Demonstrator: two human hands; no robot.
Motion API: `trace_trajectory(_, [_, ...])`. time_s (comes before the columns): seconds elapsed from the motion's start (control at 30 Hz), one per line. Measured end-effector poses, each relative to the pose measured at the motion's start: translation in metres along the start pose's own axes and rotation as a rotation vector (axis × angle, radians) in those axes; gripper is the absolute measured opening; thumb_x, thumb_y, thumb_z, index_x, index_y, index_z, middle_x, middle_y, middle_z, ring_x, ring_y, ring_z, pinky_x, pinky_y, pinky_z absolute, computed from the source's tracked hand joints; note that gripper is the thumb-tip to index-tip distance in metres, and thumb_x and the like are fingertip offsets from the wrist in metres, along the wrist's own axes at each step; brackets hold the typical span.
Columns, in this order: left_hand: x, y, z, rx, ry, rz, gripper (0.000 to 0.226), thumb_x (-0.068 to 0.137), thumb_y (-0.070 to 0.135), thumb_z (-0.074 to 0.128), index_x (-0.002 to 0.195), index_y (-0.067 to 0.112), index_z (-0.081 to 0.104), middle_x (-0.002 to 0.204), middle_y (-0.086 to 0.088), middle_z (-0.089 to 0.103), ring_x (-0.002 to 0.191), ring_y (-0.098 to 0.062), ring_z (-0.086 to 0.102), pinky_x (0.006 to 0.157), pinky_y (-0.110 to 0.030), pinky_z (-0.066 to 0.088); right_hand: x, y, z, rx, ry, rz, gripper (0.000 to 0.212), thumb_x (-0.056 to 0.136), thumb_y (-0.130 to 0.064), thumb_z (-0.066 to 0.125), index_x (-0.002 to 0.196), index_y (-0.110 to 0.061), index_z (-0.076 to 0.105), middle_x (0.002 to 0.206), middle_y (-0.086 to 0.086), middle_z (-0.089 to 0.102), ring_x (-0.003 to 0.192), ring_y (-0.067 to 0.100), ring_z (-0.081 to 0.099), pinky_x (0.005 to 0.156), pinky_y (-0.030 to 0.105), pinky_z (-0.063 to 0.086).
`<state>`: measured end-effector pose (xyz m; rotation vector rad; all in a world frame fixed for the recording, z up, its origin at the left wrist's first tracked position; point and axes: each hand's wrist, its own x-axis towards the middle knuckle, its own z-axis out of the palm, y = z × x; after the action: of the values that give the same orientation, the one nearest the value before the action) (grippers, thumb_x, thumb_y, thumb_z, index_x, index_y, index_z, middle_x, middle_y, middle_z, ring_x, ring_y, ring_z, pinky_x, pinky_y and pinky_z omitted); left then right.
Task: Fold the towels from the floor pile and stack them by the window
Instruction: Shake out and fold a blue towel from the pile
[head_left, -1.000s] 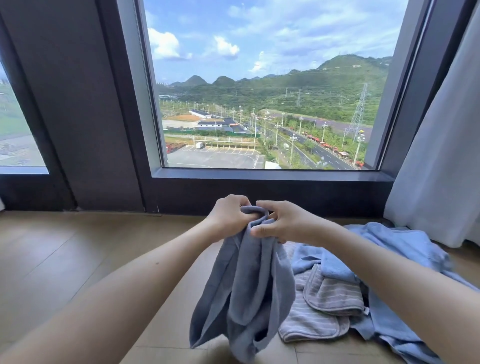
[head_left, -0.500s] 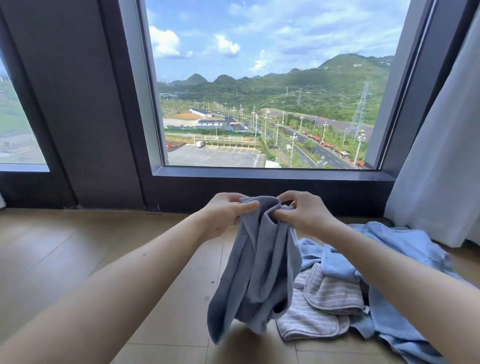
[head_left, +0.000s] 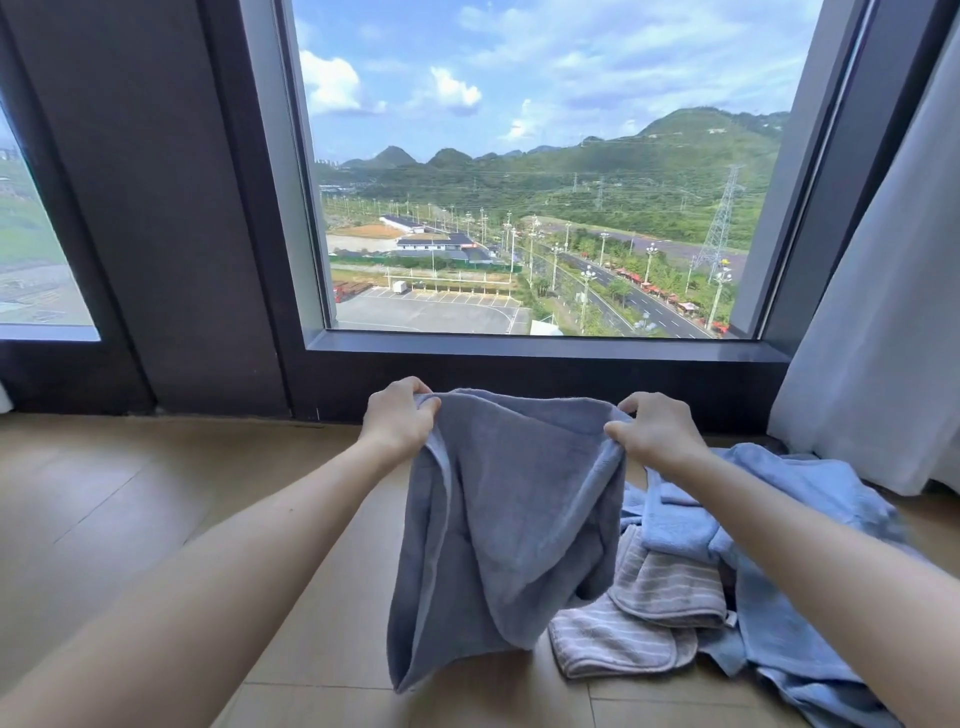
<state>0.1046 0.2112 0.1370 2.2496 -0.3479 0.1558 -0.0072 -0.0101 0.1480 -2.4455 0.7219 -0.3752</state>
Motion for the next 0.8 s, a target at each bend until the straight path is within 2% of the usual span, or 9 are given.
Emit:
trace_trajectory(0.07, [0.001,-0.003,0.002,0.016,-0.001,0.026,0.014,0.097,0.017,0.040,0.104,0.017,0.053,0.086,-0.009,0.057,0.074,-0.023,0.051,0.066,-0.028,0.039,0.000,0.000,0.004,0.020,-0.017,-0.010,0.036,0.091,-0.011,0.045,0.125,-0.022,0.052,0.113,0.011,0.058,0.093,0.028,0.056,0.067,0.028,0.042])
trace_trajectory(0.13, [0.001,-0.006,0.003,0.145,-0.031,0.106,0.022,0.096,0.010,0.032,0.100,0.025,0.048,0.080,-0.005,0.050,0.069,-0.023,0.048,0.061,-0.029,0.037,-0.001,-0.002,0.007,-0.037,-0.013,-0.035,0.039,0.091,-0.007,0.035,0.115,-0.029,0.055,0.112,0.008,0.058,0.089,0.028,0.056,0.061,0.028,0.042])
trace_trajectory(0.2, [0.001,-0.010,0.001,0.355,-0.074,0.173,0.029,0.091,0.006,0.030,0.096,0.026,0.049,0.088,-0.003,0.046,0.078,-0.027,0.048,0.065,-0.031,0.036,0.000,-0.002,0.008,-0.164,-0.014,-0.077,0.037,0.089,-0.003,0.033,0.096,-0.026,0.060,0.113,0.005,0.057,0.093,0.027,0.054,0.068,0.029,0.041])
trace_trajectory(0.27, [0.005,-0.014,-0.003,0.489,-0.113,0.166,0.032,0.090,0.005,0.030,0.100,0.026,0.053,0.095,-0.002,0.047,0.085,-0.029,0.050,0.069,-0.031,0.035,-0.001,-0.002,0.006,-0.306,-0.031,-0.105,0.032,0.087,-0.001,0.034,0.085,-0.023,0.058,0.106,0.005,0.051,0.089,0.027,0.051,0.068,0.030,0.037])
trace_trajectory(0.37, [0.016,-0.021,-0.008,0.615,-0.153,0.085,0.046,0.090,0.006,0.033,0.116,0.035,0.058,0.118,-0.001,0.052,0.105,-0.028,0.053,0.077,-0.029,0.038,0.001,-0.004,0.005,-0.484,-0.058,-0.158,0.026,0.088,-0.002,0.037,0.088,-0.018,0.058,0.096,0.005,0.040,0.080,0.026,0.045,0.063,0.029,0.033])
trace_trajectory(0.5, [0.018,-0.029,-0.001,0.667,-0.217,0.015,0.059,0.089,0.007,0.031,0.134,0.043,0.043,0.135,-0.003,0.050,0.117,-0.028,0.051,0.086,-0.033,0.042,0.004,-0.009,0.016,-0.610,-0.042,-0.229,0.028,0.092,-0.003,0.035,0.099,-0.019,0.056,0.095,0.005,0.033,0.077,0.026,0.043,0.060,0.030,0.032])
trace_trajectory(0.6, [0.022,-0.042,-0.006,0.533,-0.254,-0.023,0.061,0.085,0.005,0.027,0.129,0.044,0.043,0.117,-0.005,0.057,0.096,-0.028,0.056,0.073,-0.030,0.043,0.008,-0.005,0.019,-0.522,-0.091,-0.216,0.041,0.093,-0.006,0.029,0.118,-0.029,0.054,0.098,0.005,0.037,0.080,0.027,0.046,0.065,0.030,0.034])
trace_trajectory(0.7, [0.019,-0.049,-0.013,0.555,-0.215,0.009,0.047,0.083,0.001,0.026,0.114,0.033,0.042,0.094,-0.004,0.056,0.080,-0.027,0.053,0.063,-0.031,0.039,0.009,0.001,0.018,-0.470,-0.081,-0.258,0.045,0.093,-0.007,0.028,0.126,-0.034,0.046,0.099,0.006,0.040,0.082,0.028,0.048,0.067,0.031,0.034])
trace_trajectory(0.8, [0.011,-0.052,-0.013,0.651,-0.191,0.059,0.046,0.080,-0.004,0.028,0.113,0.028,0.036,0.094,-0.003,0.055,0.078,-0.027,0.051,0.061,-0.032,0.036,0.006,0.001,0.020,-0.554,-0.044,-0.307,0.045,0.092,-0.005,0.035,0.130,-0.031,0.039,0.093,0.005,0.038,0.081,0.028,0.050,0.065,0.033,0.037])
